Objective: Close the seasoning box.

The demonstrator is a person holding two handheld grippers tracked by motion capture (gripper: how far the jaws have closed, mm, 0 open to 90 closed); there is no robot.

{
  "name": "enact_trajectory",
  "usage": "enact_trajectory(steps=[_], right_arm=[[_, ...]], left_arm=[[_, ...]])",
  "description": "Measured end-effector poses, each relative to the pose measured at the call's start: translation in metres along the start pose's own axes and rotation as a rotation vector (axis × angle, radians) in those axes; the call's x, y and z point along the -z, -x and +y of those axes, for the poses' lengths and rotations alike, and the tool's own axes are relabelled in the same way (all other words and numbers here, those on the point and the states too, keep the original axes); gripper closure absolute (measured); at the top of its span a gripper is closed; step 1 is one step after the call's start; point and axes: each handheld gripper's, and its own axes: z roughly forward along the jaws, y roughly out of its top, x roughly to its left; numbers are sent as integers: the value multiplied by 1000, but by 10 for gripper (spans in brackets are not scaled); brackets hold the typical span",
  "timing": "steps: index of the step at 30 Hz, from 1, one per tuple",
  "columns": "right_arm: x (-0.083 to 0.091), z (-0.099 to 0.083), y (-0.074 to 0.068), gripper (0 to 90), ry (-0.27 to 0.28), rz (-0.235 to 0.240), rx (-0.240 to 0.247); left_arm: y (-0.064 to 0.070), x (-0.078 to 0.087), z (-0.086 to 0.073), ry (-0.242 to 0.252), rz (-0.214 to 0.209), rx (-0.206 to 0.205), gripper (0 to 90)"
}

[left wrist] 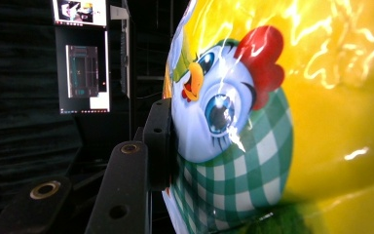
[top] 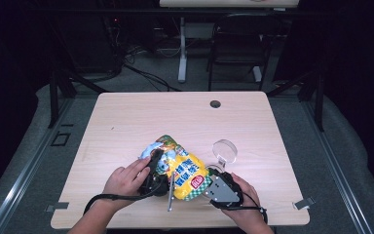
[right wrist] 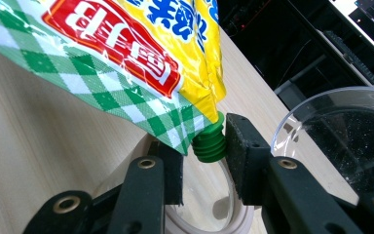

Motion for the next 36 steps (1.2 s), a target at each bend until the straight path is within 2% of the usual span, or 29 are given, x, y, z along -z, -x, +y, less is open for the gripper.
enact_trajectory(steps=[15, 18, 19, 28, 36], right_arm=[[-1, -1, 0, 700, -1, 11, -23], [-1, -1, 0, 700, -1, 12, -24], [-1, -1, 0, 701, -2, 10, -23], [-2, -1, -2, 704, -3, 1, -4], [-2, 0, -5, 709, -9, -15, 37]], left_arm=[[-5, 1, 2, -7, -1, -40, 641], [-6, 1, 3, -20, -12, -47, 641], [-7, 0, 3, -9, -5, -56, 641], [-10, 1, 4, -11, -12, -81, 641], [-15, 1, 6, -15, -23, -110, 641]])
